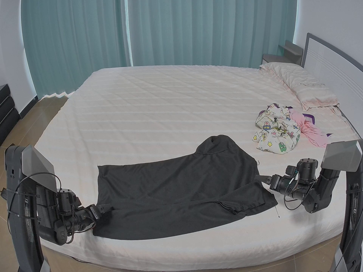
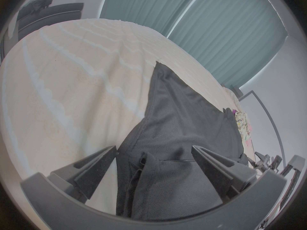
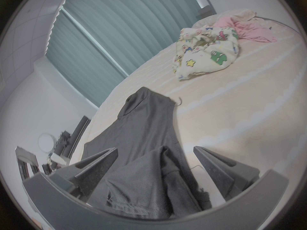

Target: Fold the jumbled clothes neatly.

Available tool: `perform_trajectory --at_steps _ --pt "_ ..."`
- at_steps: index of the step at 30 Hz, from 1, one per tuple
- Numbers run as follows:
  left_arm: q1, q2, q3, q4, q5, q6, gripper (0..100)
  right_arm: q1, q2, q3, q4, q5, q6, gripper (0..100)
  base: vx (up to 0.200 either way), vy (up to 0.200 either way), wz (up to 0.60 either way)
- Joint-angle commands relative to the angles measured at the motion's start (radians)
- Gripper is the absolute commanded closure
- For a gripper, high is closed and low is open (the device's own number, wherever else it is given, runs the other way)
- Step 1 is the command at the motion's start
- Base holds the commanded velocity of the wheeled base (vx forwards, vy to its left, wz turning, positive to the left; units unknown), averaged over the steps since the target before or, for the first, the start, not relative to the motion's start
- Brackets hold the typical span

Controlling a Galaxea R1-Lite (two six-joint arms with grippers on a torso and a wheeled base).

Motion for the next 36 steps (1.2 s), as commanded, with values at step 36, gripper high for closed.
perform_trajectory --at_steps 36 --pt "0.138 -0.201 0.029 -0.016 -0.094 -0.270 0 0.032 -0.151 0.376 -0.189 -0.142 0.459 0 0.000 0.000 0.00"
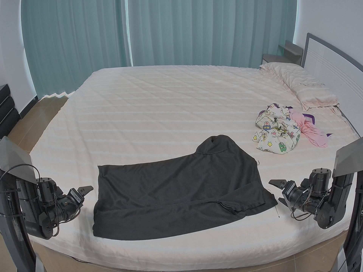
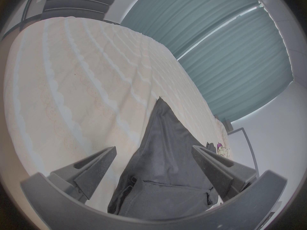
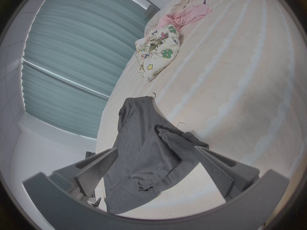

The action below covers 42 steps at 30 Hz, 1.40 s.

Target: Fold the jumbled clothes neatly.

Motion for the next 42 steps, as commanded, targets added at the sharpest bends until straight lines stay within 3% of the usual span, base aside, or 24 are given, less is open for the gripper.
perform_trajectory --at_steps 1,17,26,35,42 --pt "0.022 -0.019 -0.010 -0.016 -0.002 -0.017 0 0.005 0.000 0.003 0.000 -0.002 0.000 0 0.000 0.000 0.00" --pt "0.020 -0.009 -0.010 -0.016 0.000 -0.015 0 0.005 0.006 0.020 -0.045 -0.008 -0.004 0 0.188 0.000 0.00" --pt "0.018 -0.013 -0.007 -0.016 -0.002 -0.023 0 0.005 0.007 0.020 -0.045 -0.008 -0.004 0 0.000 0.000 0.00" --pt "0.003 -0.009 0.003 -0.016 0.000 -0.019 0 0.005 0.009 0.018 -0.046 -0.008 -0.006 0 0.000 -0.200 0.00" --pt "0.003 -0.025 -0.014 -0.018 0.010 -0.003 0 0.007 0.007 0.018 -0.045 -0.008 -0.006 0 0.000 0.000 0.00"
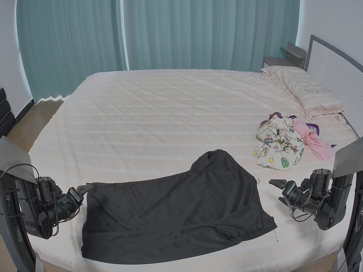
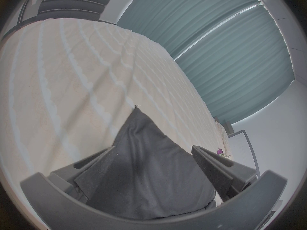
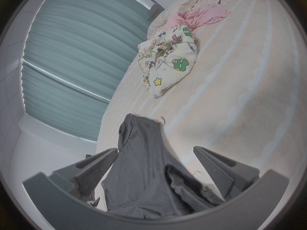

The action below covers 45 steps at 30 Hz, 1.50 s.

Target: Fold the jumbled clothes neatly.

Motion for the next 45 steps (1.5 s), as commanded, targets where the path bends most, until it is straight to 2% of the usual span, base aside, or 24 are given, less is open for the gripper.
perform_trajectory --at_steps 1,3,6,7,8,12,14,20,22,30,31,37,40,45 --pt "0.001 -0.014 -0.014 -0.018 0.003 0.003 0 0.002 0.001 0.000 0.001 0.000 0.000 0 0.000 0.000 0.00" --pt "-0.002 -0.022 -0.039 -0.014 0.003 0.026 0 0.008 -0.001 0.000 0.001 0.000 -0.001 0 0.000 0.000 0.00" --pt "-0.003 -0.007 -0.088 -0.006 0.008 0.122 0 0.013 0.001 0.001 0.001 0.000 -0.001 0 0.000 0.000 0.00" --pt "-0.003 -0.007 -0.088 -0.006 0.008 0.122 0 0.013 0.001 0.001 0.001 0.000 -0.001 0 0.000 0.000 0.00" --pt "0.001 0.028 -0.119 -0.001 0.014 0.182 0 0.014 0.001 0.003 0.001 0.000 -0.001 0 0.000 0.000 0.00" --pt "0.000 0.079 -0.159 0.005 0.020 0.256 0 0.014 0.002 0.001 0.001 0.000 -0.001 0 0.000 0.000 0.00" --pt "-0.002 0.136 -0.228 0.008 0.020 0.305 0 0.016 0.010 0.001 0.001 0.000 -0.003 0 0.000 0.000 0.00" --pt "-0.002 0.174 -0.314 0.075 0.020 0.354 0 0.016 0.016 0.003 0.001 0.000 -0.004 0 0.000 0.000 0.00" --pt "-0.003 0.176 -0.363 0.161 0.019 0.359 0 0.016 0.016 0.003 0.001 0.000 -0.004 0 0.000 0.000 0.00" --pt "-0.003 0.193 -0.393 0.169 0.015 0.359 0 0.028 0.017 0.017 -0.001 0.000 -0.004 0 0.000 0.000 0.00" --pt "-0.003 0.193 -0.393 0.167 0.014 0.357 100 0.034 0.016 0.018 -0.001 -0.001 -0.004 0 0.000 0.000 0.00" --pt "-0.002 0.194 -0.409 0.164 0.023 0.352 100 0.037 0.014 0.020 -0.004 -0.003 -0.012 0 0.000 0.000 0.00" --pt "0.020 0.193 -0.419 0.157 0.054 0.352 100 0.042 0.008 0.001 -0.002 -0.003 -0.054 0 0.000 0.000 0.00" --pt "0.030 0.163 -0.401 0.152 0.063 0.329 100 0.075 0.047 -0.135 0.062 -0.003 -0.090 0 0.000 0.000 0.00"
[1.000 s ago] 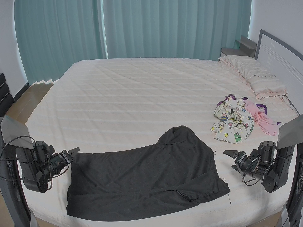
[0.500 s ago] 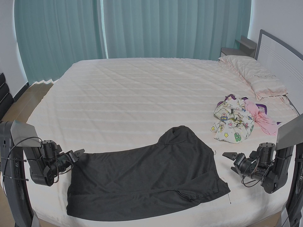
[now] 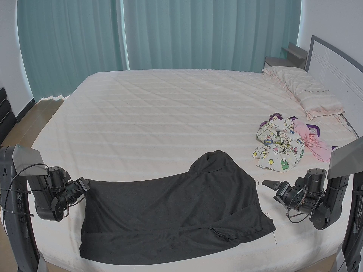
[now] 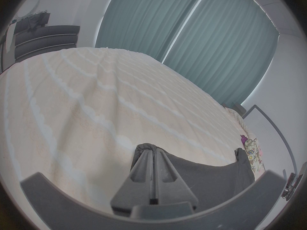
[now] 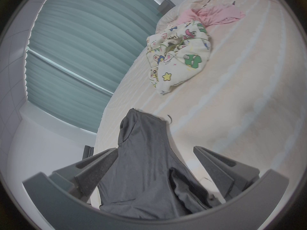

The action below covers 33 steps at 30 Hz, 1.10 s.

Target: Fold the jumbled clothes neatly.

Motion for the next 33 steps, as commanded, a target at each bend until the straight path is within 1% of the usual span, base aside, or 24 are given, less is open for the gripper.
perform_trajectory --at_steps 1,2,3,4,6,7,8,10,11,13,14,15,16,17,18,19,20,23,26,28,33 --pt "0.010 -0.026 0.015 -0.005 0.003 -0.018 100 0.026 0.031 -0.102 0.048 0.000 -0.032 0 0.000 0.000 0.00" --pt "0.010 -0.037 0.026 -0.005 0.002 -0.033 100 0.029 0.037 -0.187 0.130 0.000 -0.113 0 0.000 0.000 0.00" --pt "0.010 -0.040 0.027 -0.005 0.002 -0.041 100 0.037 0.040 -0.233 0.182 0.000 -0.156 0 0.000 0.000 0.00" --pt "0.010 -0.040 0.026 -0.005 0.002 -0.042 100 0.038 0.042 -0.240 0.193 0.000 -0.164 0 0.000 0.000 0.00" --pt "0.009 -0.040 0.029 -0.005 0.002 -0.075 100 0.058 0.043 -0.406 0.361 -0.003 -0.250 0 0.000 0.000 0.00" --pt "0.009 -0.040 0.029 -0.005 0.002 -0.078 100 0.058 0.043 -0.421 0.377 -0.003 -0.253 0 0.000 0.000 0.00" --pt "0.007 -0.041 0.040 -0.005 0.002 -0.095 100 0.074 0.049 -0.510 0.450 -0.003 -0.270 0 0.000 0.000 0.00" --pt "0.007 -0.041 0.041 -0.005 0.000 -0.096 100 0.075 0.051 -0.518 0.457 -0.003 -0.271 0 0.000 0.000 0.00" --pt "0.007 -0.046 0.057 -0.005 -0.009 -0.105 100 0.086 0.081 -0.673 0.549 -0.002 -0.326 0 0.000 0.000 0.00" --pt "0.007 -0.046 0.057 -0.005 -0.009 -0.104 100 0.086 0.086 -0.691 0.562 -0.002 -0.339 0 0.000 0.000 0.00" --pt "0.007 -0.045 0.060 -0.005 -0.011 -0.105 100 0.094 0.132 -0.800 0.642 0.000 -0.403 0 0.000 0.000 0.00" --pt "0.007 -0.045 0.060 -0.005 -0.012 -0.107 100 0.095 0.143 -0.819 0.656 0.000 -0.411 0 0.000 0.000 0.00" --pt "0.007 -0.043 0.058 -0.005 -0.012 -0.108 100 0.095 0.177 -0.872 0.694 0.000 -0.440 0 0.000 0.000 0.00" --pt "0.007 -0.043 0.060 -0.005 -0.012 -0.108 100 0.094 0.180 -0.878 0.699 0.000 -0.443 0 0.000 0.000 0.00" --pt "0.007 -0.043 0.063 -0.005 -0.020 -0.108 100 0.091 0.213 -0.935 0.731 0.000 -0.490 0 0.000 0.000 0.00" --pt "0.007 -0.043 0.063 -0.005 -0.020 -0.108 100 0.091 0.213 -0.935 0.731 0.000 -0.490 0 0.000 0.000 0.00" --pt "0.007 -0.043 0.067 -0.005 -0.027 -0.108 100 0.092 0.241 -0.989 0.763 0.003 -0.527 0 0.000 0.000 0.00" --pt "0.007 -0.043 0.070 -0.005 -0.027 -0.111 100 0.112 0.281 -1.040 0.799 0.001 -0.536 0 0.000 0.000 0.00" --pt "0.007 -0.043 0.073 -0.005 -0.029 -0.133 100 0.141 0.330 -1.092 0.803 -0.002 -0.538 0 0.000 0.000 0.00" --pt "0.007 -0.045 0.075 -0.005 -0.029 -0.139 100 0.144 0.344 -1.109 0.805 -0.003 -0.538 0 0.000 0.000 0.00" --pt "0.010 -0.049 0.083 -0.005 -0.032 -0.150 100 0.155 0.416 -1.242 0.825 -0.074 -0.540 0 0.000 0.000 0.00"
